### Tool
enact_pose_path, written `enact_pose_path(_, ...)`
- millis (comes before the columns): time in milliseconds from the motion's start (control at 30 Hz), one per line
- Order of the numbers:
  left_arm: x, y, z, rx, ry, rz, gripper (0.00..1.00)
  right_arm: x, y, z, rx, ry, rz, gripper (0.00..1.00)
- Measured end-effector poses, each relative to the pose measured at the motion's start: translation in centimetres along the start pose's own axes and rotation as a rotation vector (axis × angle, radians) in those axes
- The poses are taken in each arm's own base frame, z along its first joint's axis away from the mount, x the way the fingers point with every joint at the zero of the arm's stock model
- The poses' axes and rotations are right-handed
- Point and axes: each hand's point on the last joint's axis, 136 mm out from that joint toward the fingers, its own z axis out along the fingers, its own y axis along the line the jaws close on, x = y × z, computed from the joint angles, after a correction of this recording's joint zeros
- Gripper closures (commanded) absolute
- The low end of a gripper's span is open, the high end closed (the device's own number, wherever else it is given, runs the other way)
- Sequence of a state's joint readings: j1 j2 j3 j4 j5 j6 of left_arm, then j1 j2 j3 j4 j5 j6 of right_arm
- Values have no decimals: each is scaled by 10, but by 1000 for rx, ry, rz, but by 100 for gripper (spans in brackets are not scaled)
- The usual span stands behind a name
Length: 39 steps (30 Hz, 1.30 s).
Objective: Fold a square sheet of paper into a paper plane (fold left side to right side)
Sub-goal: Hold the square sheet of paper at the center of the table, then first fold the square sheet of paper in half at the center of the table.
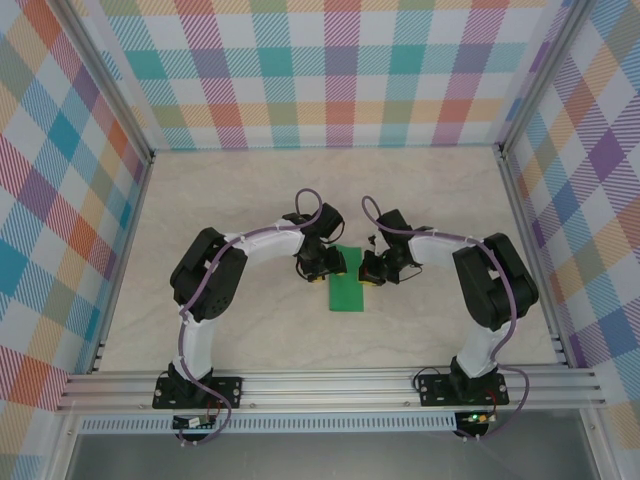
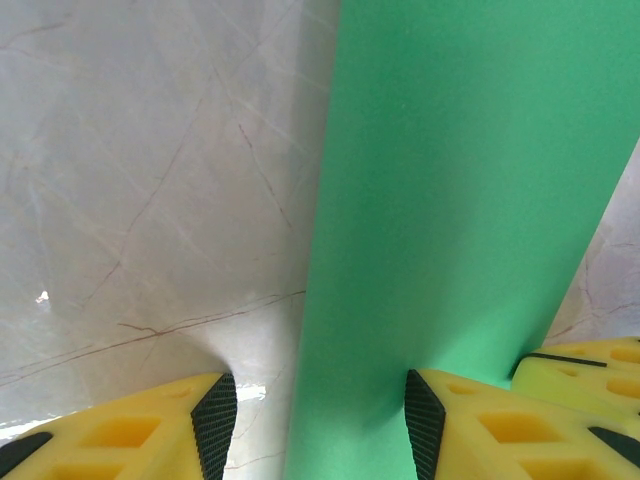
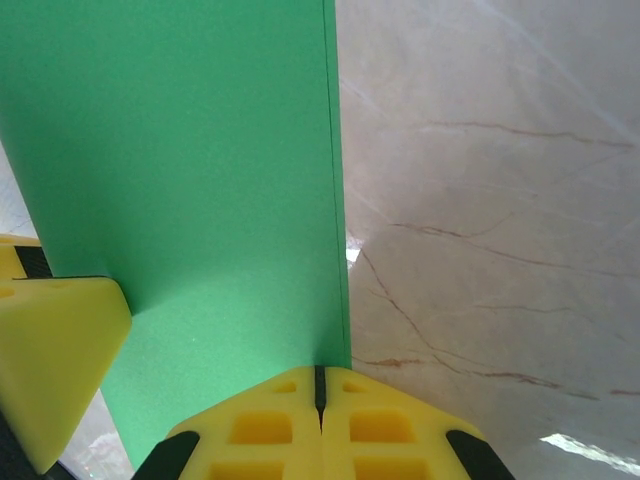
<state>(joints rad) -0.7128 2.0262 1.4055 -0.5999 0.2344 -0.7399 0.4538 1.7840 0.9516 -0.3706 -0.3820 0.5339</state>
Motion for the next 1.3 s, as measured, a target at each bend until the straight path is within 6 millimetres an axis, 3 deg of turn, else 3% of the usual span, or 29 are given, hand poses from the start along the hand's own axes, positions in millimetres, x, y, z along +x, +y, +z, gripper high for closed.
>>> enact_pose_path(300,-1,-4,-5,15,-2,30,38,-1,-1,0,11,8,-13,100)
enact_pose_path(467,-11,-8,-41,61,-54,42,36,0,-1,1,11,15,-10,100)
enact_pose_path(533,-19,-15,-66,110,-99,43,40,0,0,1,10,16,-10,100)
enact_pose_path(600,-22,-23,-87,175,-133,54,53,0,0,1,10,16,-10,100)
enact_pose_path(700,-22,-40,-101,284,-137,76,70,0,0,1,10,16,-10,100)
enact_pose_path(867,-7,-57,-74,388,-32,105,81,0,0,1,10,16,-9,100)
enact_pose_path(1067,1,-51,-30,376,61,92,83,0,0,1,10,16,-9,100)
enact_pose_path(1300,1,-45,-15,358,77,89,84,0,0,1,10,16,-9,100)
